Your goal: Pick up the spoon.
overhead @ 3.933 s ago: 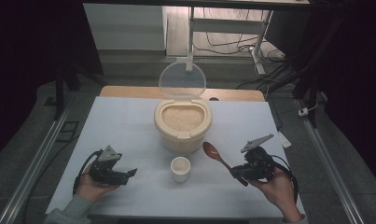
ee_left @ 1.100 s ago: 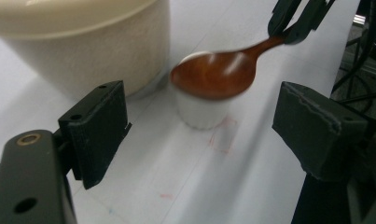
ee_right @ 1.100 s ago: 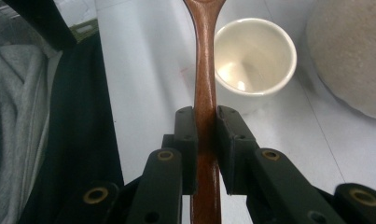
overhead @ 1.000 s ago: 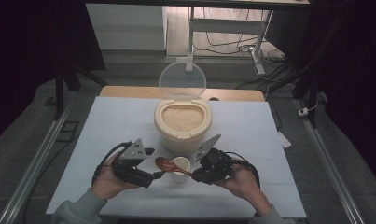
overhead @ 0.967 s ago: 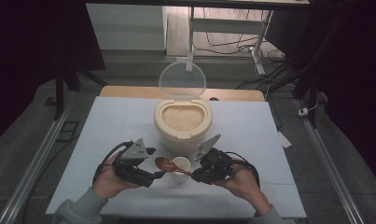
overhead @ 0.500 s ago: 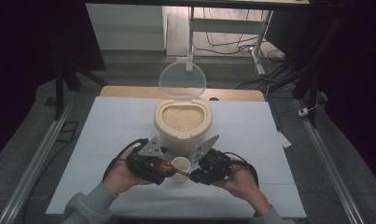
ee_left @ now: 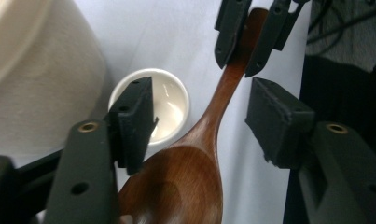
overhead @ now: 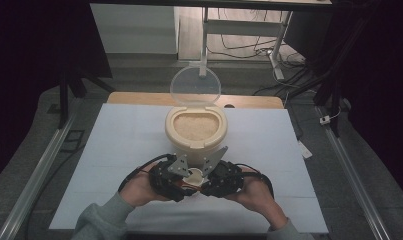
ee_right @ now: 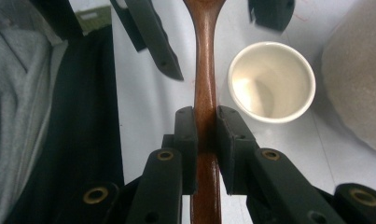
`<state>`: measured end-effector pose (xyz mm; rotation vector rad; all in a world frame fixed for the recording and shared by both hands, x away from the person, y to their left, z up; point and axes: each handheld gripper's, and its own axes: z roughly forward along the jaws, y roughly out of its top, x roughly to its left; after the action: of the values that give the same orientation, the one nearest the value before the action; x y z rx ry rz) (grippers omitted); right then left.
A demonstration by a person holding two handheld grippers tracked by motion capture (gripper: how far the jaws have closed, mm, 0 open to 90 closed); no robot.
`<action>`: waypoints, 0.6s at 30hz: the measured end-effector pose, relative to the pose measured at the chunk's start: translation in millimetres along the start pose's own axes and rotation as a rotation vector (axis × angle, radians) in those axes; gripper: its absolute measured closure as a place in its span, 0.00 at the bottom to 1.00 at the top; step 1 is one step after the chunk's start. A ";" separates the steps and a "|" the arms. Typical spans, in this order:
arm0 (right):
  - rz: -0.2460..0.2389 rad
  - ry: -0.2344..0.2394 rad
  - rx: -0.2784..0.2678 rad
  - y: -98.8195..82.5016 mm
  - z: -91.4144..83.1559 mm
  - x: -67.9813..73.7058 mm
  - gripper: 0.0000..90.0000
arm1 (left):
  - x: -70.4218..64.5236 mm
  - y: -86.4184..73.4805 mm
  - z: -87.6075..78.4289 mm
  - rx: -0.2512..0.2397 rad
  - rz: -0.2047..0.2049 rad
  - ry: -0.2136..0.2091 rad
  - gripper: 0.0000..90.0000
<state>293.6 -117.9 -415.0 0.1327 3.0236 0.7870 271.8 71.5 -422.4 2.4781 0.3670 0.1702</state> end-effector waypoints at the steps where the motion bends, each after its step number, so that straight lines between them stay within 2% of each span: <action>1: 0.000 -0.007 0.012 1.0 0.2 1.5 0.87 | 0.0 0.4 1.1 0.010 0.000 -0.007 0.51; 5: -0.021 -0.016 0.030 3.3 1.8 4.3 0.87 | 0.6 0.9 3.2 0.041 0.006 -0.023 0.57; 7: -0.038 -0.024 0.037 4.2 2.3 5.6 0.87 | 0.3 1.1 5.6 0.076 0.002 -0.036 0.61; 12: -0.082 -0.035 0.054 6.8 3.0 8.3 0.87 | -1.1 1.0 9.3 0.100 0.004 -0.038 0.70; 13: -0.088 -0.049 0.056 7.4 2.9 9.6 0.87 | -1.1 1.0 9.3 0.100 0.004 -0.038 0.72; 14: -0.063 -0.054 0.050 8.5 3.3 12.7 0.87 | -1.9 0.8 10.4 0.111 0.009 -0.048 0.74; 18: -0.153 -0.065 0.080 10.4 4.9 16.7 0.87 | -3.9 0.0 12.7 0.125 0.035 -0.069 0.81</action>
<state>278.0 -105.1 -414.1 -0.0708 2.9605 0.6368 270.7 63.1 -432.7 2.6070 0.3139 0.0774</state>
